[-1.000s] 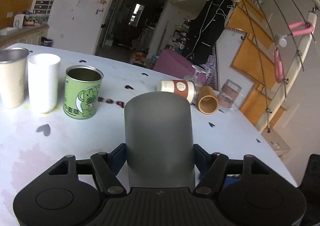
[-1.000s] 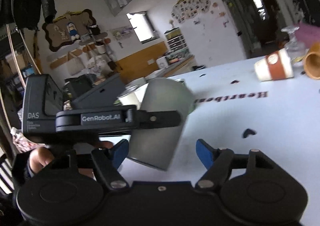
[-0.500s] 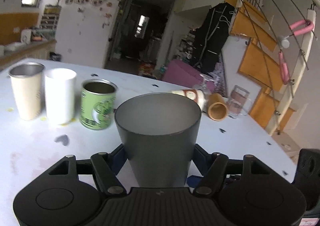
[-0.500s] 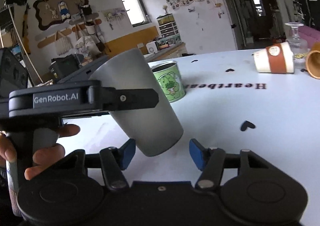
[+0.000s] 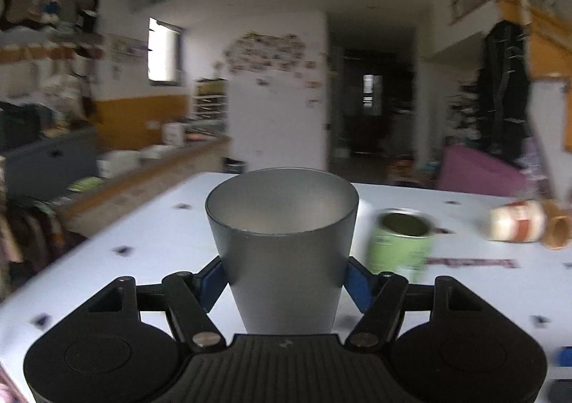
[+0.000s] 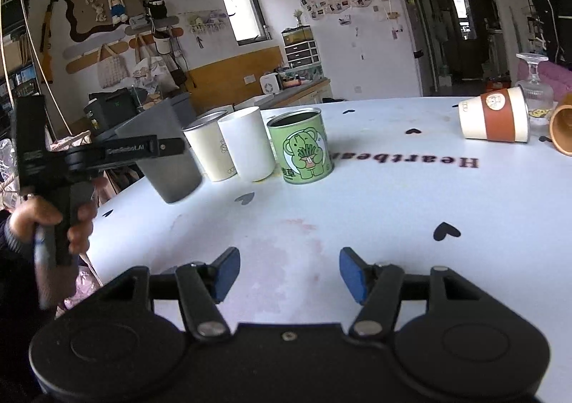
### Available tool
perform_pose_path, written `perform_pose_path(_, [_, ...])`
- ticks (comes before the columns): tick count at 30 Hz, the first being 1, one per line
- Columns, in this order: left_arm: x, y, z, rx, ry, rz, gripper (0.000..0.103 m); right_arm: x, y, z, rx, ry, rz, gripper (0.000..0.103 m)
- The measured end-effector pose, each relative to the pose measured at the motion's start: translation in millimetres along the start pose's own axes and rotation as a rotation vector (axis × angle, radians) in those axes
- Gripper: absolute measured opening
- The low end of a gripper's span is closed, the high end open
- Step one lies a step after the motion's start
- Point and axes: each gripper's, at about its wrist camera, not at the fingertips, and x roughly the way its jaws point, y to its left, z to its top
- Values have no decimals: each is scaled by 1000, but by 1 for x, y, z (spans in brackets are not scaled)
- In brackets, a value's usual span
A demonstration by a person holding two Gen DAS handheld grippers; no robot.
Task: Flip cup upright
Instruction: 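Rotate the grey cup upright with the left gripper and lower it beside the beige cup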
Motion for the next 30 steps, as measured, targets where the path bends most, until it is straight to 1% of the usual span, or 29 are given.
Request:
perform_pose_path(2, [10,10,2,5,-5,47,70,-1,1,-1,-4,-1,0,63])
perform_pose_path(5, [25,24,2,7,-3,85,70,0,1,-1,-10,3,0,63])
perform_pose_path(9, [46,36,-2,4,30,101,70,0,2,-1,-16,8,-1,63])
perform_pose_path(12, [58,40,-12,-10,79,109,70,-1,2,-2,-18,9,-3,63])
perform_pose_path(14, [57,39,-15,0,57,109,70,-1,2,-2,-18,9,-5,64])
perform_pose_path(18, [53,40,-13,3,66,94,71,-1,2,-1,-17,10,-7,64])
perform_pose_path(20, [52,40,-12,-3,69,105,77,-1,2,-1,-18,10,-5,65])
perform_pose_path(21, [51,39,-12,-11,69,115,88,-1,2,-1,-18,10,-6,67])
perform_pose_path(23, [46,40,-11,-22,49,123,98,-1,1,0,-20,8,-14,68])
perform_pose_path(26, [35,41,-7,-33,36,139,101,-2,1,0,-21,2,-21,69])
perform_pose_path(27, [28,39,-6,-41,30,141,103,-3,1,1,-24,-3,-22,69])
perform_pose_path(30, [1,32,-2,-68,24,133,103,-9,3,4,-47,-28,-35,72])
